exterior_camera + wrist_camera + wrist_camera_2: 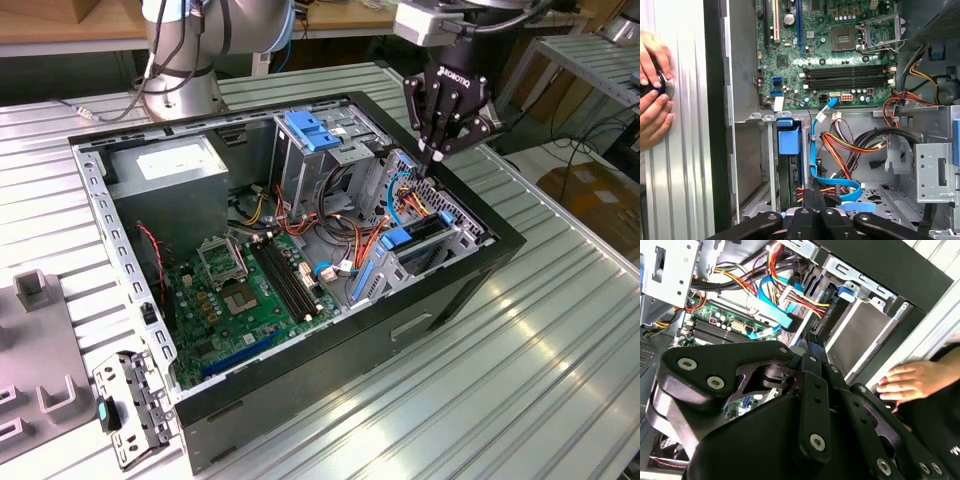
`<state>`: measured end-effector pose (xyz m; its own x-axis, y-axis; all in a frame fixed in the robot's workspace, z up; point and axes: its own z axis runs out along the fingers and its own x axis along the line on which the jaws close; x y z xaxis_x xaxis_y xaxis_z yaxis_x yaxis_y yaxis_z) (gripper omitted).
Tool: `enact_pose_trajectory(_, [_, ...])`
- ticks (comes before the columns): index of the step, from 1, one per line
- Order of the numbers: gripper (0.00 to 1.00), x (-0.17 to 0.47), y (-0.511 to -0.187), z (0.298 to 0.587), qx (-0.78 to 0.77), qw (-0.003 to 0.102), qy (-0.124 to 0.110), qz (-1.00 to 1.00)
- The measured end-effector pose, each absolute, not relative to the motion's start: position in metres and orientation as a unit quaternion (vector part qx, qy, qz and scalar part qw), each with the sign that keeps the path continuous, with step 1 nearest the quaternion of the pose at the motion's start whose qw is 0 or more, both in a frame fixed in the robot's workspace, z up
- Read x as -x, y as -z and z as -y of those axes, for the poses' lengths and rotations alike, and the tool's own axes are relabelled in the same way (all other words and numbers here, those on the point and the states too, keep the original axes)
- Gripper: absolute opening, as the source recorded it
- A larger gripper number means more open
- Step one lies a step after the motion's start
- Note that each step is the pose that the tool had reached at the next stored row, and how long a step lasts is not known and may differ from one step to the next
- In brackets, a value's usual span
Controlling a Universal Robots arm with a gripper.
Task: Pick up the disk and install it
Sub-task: 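Insert the second disk wire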
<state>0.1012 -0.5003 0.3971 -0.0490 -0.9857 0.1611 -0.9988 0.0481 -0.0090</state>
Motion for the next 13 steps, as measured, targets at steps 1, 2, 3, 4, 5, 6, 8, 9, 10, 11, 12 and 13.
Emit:
enact_pose_trajectory(1, [0.11, -0.102, -0.397, 0.497, -0.687, 0.061, -0.06, 0.721])
enact_pose_trajectory(2, [0.11, -0.103, -0.397, 0.494, -0.687, 0.063, -0.06, 0.721])
enact_pose_trajectory(3, [0.11, -0.106, -0.395, 0.489, -0.687, 0.067, -0.058, 0.721])
enact_pose_trajectory(4, [0.11, -0.107, -0.393, 0.487, -0.688, 0.068, -0.057, 0.721])
enact_pose_trajectory(5, [0.11, -0.107, -0.391, 0.486, -0.687, 0.068, -0.058, 0.721])
enact_pose_trajectory(6, [0.11, -0.107, -0.389, 0.484, -0.687, 0.069, -0.058, 0.721])
enact_pose_trajectory(8, [0.11, -0.107, -0.386, 0.48, -0.687, 0.071, -0.06, 0.72])
enact_pose_trajectory(9, [0.11, -0.107, -0.385, 0.478, -0.687, 0.073, -0.062, 0.72])
enact_pose_trajectory(10, [0.11, -0.108, -0.384, 0.476, -0.687, 0.076, -0.066, 0.72])
enact_pose_trajectory(11, [0.11, -0.108, -0.383, 0.475, -0.686, 0.078, -0.068, 0.72])
enact_pose_trajectory(12, [0.17, -0.108, -0.382, 0.473, -0.686, 0.079, -0.069, 0.72])
enact_pose_trajectory(13, [0.17, -0.109, -0.382, 0.472, -0.686, 0.08, -0.069, 0.72])
